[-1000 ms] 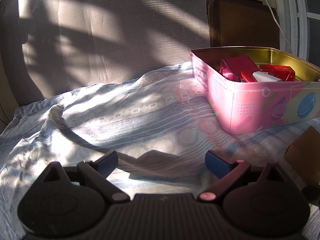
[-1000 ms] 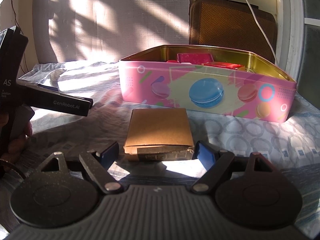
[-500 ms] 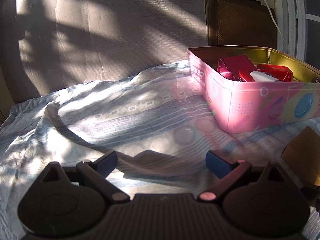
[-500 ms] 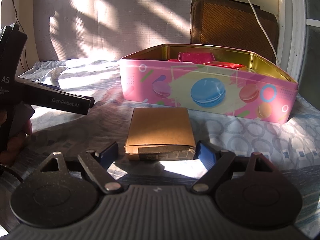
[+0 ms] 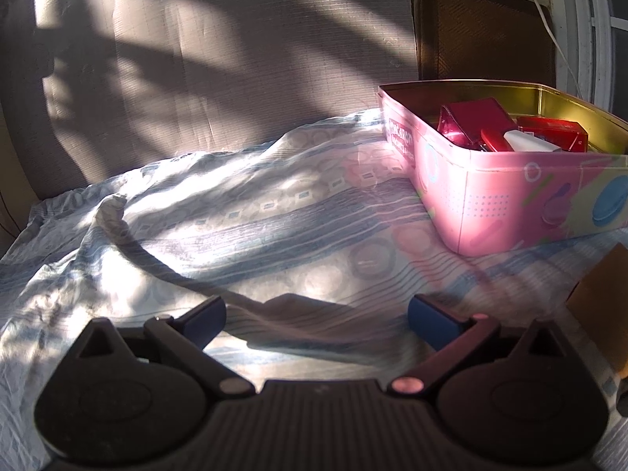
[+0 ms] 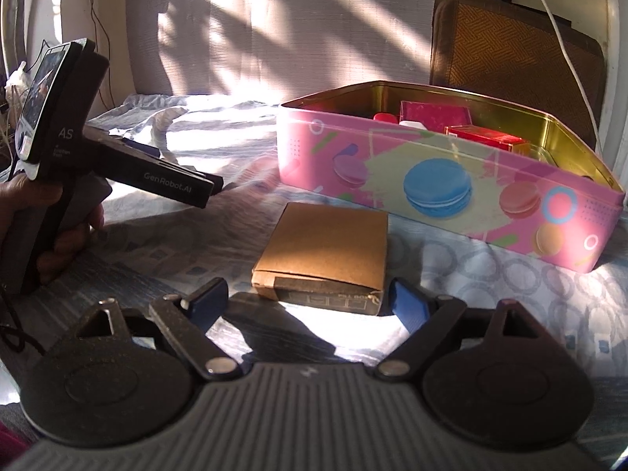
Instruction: Organize rigid objects
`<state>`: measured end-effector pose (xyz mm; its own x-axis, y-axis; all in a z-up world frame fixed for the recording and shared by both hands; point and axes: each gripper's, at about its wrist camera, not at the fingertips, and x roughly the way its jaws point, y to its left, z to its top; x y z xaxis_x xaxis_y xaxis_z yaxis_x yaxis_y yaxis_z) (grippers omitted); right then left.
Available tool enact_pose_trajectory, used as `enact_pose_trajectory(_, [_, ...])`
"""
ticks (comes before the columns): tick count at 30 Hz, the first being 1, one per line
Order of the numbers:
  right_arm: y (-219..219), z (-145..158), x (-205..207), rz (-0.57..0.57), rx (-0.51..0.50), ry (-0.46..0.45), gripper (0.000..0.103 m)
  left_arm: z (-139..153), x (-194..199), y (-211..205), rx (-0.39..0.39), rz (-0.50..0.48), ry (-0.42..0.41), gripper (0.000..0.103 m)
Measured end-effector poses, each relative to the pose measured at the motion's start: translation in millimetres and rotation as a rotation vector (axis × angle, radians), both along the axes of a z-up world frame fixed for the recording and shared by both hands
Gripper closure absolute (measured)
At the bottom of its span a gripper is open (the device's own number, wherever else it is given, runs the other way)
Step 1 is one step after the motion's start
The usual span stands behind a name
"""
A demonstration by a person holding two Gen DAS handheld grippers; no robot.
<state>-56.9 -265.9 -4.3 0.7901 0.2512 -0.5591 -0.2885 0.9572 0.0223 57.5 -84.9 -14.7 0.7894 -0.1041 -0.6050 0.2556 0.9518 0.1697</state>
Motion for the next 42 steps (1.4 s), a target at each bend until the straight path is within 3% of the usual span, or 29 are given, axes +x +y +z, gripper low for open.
enact_pose_trajectory(8, [-9, -2, 6, 0.047, 0.059, 0.016, 0.006, 0, 8, 8, -0.064, 0.02, 0.044, 0.0])
enact_pose_trajectory(21, [-23, -1, 3, 0.021, 0.138, 0.0, 0.006, 1, 3, 1, -0.015, 0.037, 0.006, 0.002])
enact_pose_trajectory(23, [-24, -1, 2, -0.002, 0.128, -0.006, 0.006, 3, 3, 3, -0.054, 0.024, 0.026, 0.009])
enact_pose_trajectory(28, [-23, -3, 0, -0.052, 0.093, -0.009, 0.006, 16, -13, -5, -0.291, -0.073, 0.121, 0.018])
enact_pose_trajectory(32, [-15, -4, 2, -0.063, 0.022, -0.009, 0.006, 28, -35, -39, -0.309, -0.208, 0.146, 0.035])
enact_pose_trajectory(35, [-3, -4, -1, -0.076, -0.058, -0.038, 0.007, 21, -35, -58, -0.341, -0.281, 0.254, 0.038])
enact_pose_trajectory(36, [-1, -4, -2, -0.077, -0.075, -0.051, 0.007, 15, -33, -62, -0.361, -0.29, 0.286, 0.034])
enact_pose_trajectory(38, [3, -4, -3, -0.062, -0.087, -0.062, 0.015, 12, -34, -66, -0.368, -0.31, 0.279, 0.034])
enact_pose_trajectory(39, [4, -4, -3, -0.037, -0.074, -0.064, 0.02, 12, -34, -67, -0.379, -0.327, 0.284, 0.043])
enact_pose_trajectory(40, [4, -4, -3, -0.026, -0.059, -0.062, 0.032, 12, -34, -67, -0.413, -0.353, 0.309, 0.049])
enact_pose_trajectory(42, [8, -2, -2, -0.031, -0.068, -0.075, 0.034, 15, -37, -68, -0.418, -0.343, 0.298, 0.048])
